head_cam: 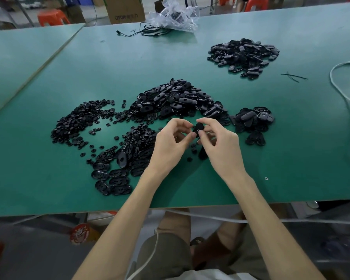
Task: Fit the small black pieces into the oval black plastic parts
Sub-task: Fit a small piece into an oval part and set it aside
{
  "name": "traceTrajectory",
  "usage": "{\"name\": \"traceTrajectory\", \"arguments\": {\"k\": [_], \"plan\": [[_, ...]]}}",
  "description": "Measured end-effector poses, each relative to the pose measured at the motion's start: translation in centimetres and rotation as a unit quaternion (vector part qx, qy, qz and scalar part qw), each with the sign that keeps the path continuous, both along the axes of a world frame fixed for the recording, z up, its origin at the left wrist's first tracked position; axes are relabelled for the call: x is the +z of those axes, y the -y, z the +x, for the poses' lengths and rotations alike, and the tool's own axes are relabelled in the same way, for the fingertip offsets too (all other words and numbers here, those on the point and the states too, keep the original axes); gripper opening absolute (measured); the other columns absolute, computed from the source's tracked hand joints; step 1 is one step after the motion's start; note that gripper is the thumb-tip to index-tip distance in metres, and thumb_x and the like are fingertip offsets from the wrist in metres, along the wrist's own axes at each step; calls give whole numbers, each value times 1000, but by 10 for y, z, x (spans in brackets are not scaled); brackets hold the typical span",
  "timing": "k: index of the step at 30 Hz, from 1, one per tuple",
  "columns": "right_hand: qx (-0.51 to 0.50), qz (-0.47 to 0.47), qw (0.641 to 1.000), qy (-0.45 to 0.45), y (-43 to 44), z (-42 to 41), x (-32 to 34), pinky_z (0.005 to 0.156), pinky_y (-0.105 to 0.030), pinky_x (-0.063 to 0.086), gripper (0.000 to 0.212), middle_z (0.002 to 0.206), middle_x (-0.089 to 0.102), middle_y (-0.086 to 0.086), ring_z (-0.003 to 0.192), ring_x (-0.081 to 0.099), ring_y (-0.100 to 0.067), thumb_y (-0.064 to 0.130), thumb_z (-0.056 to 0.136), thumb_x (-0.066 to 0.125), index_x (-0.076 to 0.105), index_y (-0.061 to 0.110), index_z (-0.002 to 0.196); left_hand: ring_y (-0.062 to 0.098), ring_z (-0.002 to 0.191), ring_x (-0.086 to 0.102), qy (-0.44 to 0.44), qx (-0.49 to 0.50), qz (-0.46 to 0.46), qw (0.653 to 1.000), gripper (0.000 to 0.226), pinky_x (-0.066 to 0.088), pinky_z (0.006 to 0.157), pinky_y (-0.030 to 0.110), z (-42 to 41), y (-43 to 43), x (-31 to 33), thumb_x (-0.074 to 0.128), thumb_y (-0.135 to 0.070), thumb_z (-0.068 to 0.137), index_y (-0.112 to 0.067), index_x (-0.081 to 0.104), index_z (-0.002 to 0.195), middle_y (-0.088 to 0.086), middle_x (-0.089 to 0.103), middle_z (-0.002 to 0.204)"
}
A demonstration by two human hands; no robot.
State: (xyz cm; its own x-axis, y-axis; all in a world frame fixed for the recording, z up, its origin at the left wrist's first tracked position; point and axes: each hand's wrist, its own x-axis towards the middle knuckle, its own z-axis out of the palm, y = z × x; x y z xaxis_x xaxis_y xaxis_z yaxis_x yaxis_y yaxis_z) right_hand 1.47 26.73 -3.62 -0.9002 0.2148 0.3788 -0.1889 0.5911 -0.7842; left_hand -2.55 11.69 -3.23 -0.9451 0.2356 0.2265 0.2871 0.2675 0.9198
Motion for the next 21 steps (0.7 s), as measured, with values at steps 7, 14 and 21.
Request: {"name": "traceTrajectory", "arguments": {"k": [7, 14, 21], "plan": [[26, 6, 1000, 8, 1, 1, 2, 86, -38, 58, 30, 99, 73, 3, 88, 71, -14, 9, 100, 65, 68, 26, 125, 10, 79, 67, -1, 13, 4, 1000, 16, 57, 73, 34, -1, 1, -1, 74, -12, 95, -17, 65, 107, -2, 73, 94], [39, -19, 999, -1, 2, 3, 3, 82, -38, 61, 30, 96, 73, 6, 82, 74, -10, 5, 100, 65, 69, 24, 123, 16, 83, 68, 1, 31, -1, 1000, 16, 59, 76, 41, 0, 1, 2, 76, -14, 94, -14, 66, 107, 0, 73, 94], [55, -74, 996, 0, 0, 4, 3, 76, -36, 61, 23, 82, 77, 9, 74, 76, -10, 8, 100, 66, 65, 24, 116, 16, 84, 63, -48, 47, -27, 997, 9, 54, 73, 32, -1, 1, 1, 76, -19, 94, -16, 72, 102, 0, 65, 100]]}}
